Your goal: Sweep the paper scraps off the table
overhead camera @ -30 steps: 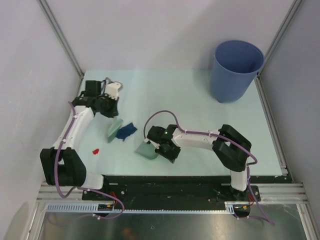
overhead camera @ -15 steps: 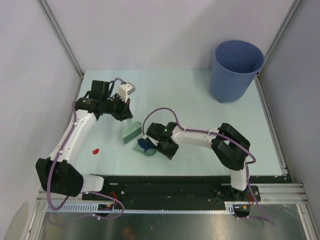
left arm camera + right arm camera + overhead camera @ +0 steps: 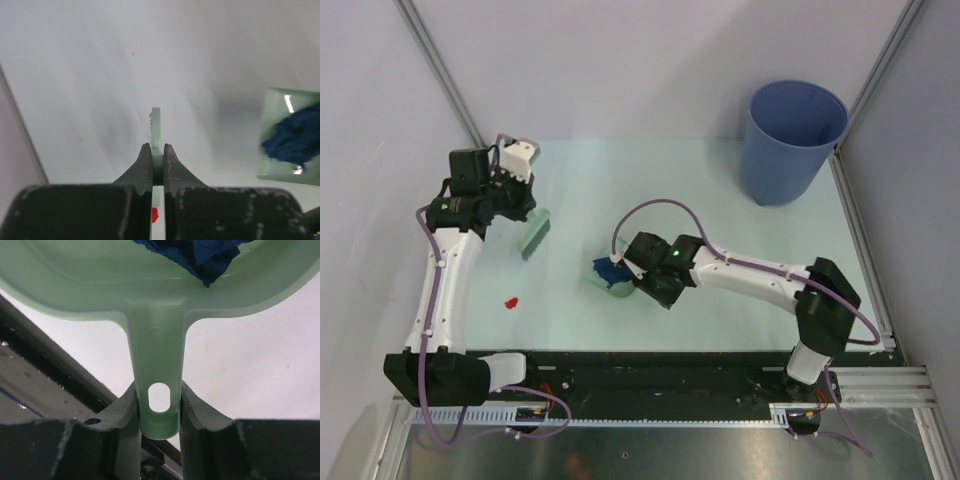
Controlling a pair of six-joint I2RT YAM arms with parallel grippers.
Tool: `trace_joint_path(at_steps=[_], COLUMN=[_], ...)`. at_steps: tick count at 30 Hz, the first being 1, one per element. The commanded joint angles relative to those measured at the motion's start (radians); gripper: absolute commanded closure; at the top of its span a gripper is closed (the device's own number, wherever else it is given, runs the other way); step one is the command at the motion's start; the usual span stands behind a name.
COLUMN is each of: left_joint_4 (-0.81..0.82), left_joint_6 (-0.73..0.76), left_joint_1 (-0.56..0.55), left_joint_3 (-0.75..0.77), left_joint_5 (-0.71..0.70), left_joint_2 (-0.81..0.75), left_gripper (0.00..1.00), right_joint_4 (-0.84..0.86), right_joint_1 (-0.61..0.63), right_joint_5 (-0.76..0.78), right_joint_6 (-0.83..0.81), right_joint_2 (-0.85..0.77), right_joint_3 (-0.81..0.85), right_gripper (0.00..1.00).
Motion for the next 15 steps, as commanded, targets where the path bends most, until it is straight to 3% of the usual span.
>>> trace_joint_path(at_steps=[1,10,15], left_joint_4=[0.010,0.030,0.033], left_joint_6=[0.008,0.024,0.016], left_joint_1=[0.061,0.072,0.072], left_joint_3=[0.004,-0.054,-0.057], left_joint_5=[-0.032,-0.030,0.003], left_joint_2=[-0.016,-0.015,-0.009], left_gripper=[1.00,1.00,1.00], right_joint_4=[-0.075,-0.209,-0.194], right_joint_1=[-0.056,-0.326,-0.573], right_joint_5=[0.042,0.148,0.166], right_joint_6=[0.009,0.004,-0.017], right_joint_2=[-0.116,-0.219,-0.225], right_joint_3=[0.028,0.231,0.411], right_gripper=[1.00,1.00,1.00])
